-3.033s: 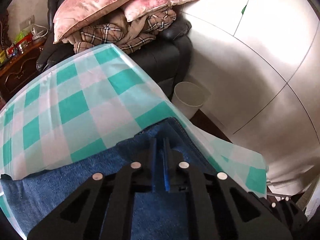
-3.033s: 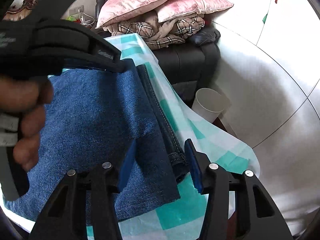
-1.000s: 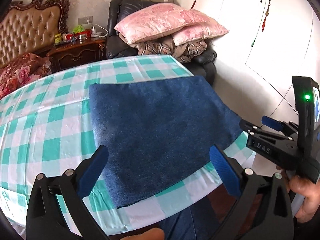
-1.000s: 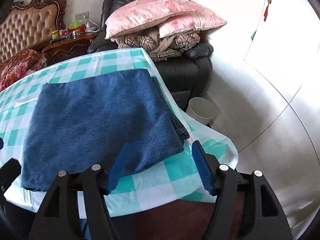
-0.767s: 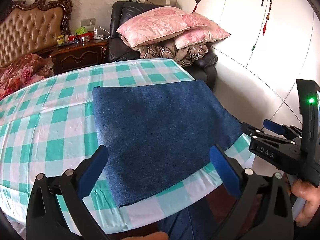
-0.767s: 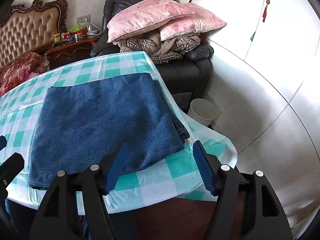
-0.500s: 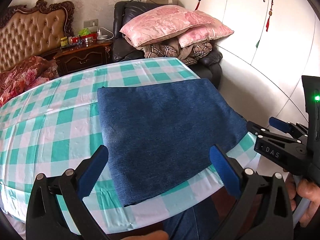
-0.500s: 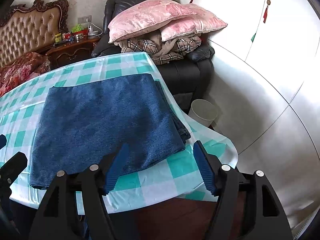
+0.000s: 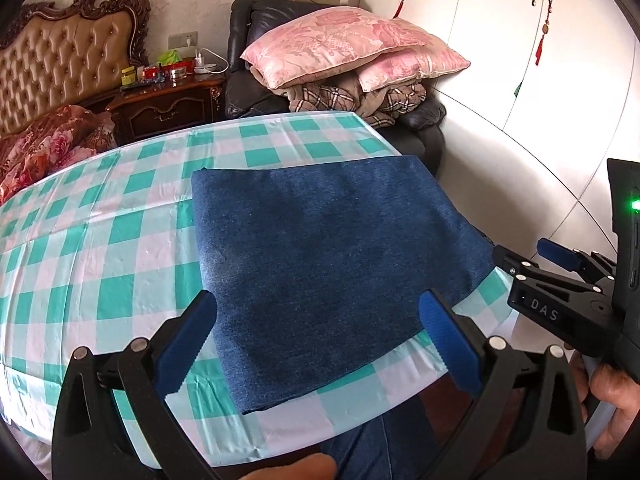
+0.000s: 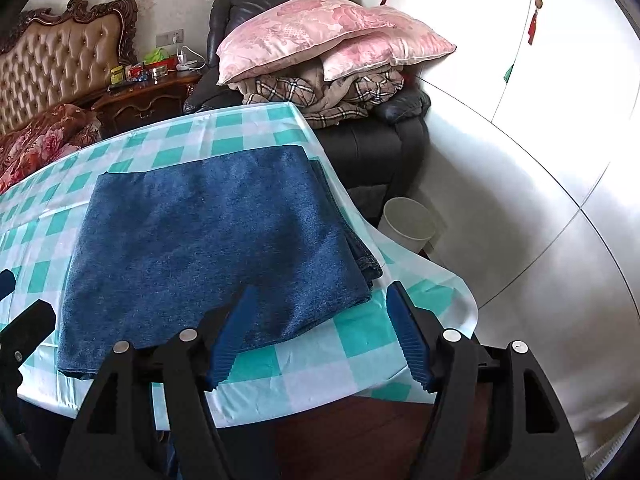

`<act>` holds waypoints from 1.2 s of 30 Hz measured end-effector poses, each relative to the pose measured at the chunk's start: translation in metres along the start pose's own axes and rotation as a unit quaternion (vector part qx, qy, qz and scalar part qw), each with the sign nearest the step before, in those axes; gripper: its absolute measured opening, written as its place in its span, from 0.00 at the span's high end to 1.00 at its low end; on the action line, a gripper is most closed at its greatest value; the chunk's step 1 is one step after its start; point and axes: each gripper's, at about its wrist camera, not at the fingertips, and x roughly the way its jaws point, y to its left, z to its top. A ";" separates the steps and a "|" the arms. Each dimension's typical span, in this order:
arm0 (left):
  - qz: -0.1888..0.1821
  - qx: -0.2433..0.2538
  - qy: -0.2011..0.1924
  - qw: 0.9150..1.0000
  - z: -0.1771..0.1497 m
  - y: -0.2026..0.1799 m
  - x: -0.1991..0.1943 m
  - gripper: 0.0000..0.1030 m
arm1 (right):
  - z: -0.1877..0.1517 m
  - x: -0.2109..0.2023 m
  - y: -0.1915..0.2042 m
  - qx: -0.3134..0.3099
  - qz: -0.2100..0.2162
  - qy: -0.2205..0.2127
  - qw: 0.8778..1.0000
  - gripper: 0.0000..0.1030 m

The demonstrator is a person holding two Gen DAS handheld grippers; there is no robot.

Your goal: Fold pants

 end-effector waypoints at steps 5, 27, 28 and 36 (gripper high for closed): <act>0.000 0.004 -0.001 1.000 0.000 -0.003 0.000 0.02 | 0.000 0.000 0.000 0.000 0.001 0.001 1.000 0.36; -0.002 0.003 -0.002 1.000 -0.002 -0.006 0.000 0.02 | 0.000 0.000 -0.002 0.000 0.001 0.001 1.000 0.36; -0.002 0.004 -0.001 1.000 -0.002 -0.006 0.000 0.02 | 0.000 0.000 -0.001 0.000 0.001 0.001 1.000 0.36; -0.002 0.004 -0.002 1.000 -0.001 -0.006 0.000 0.02 | -0.002 0.003 -0.001 0.003 0.000 0.003 1.000 0.36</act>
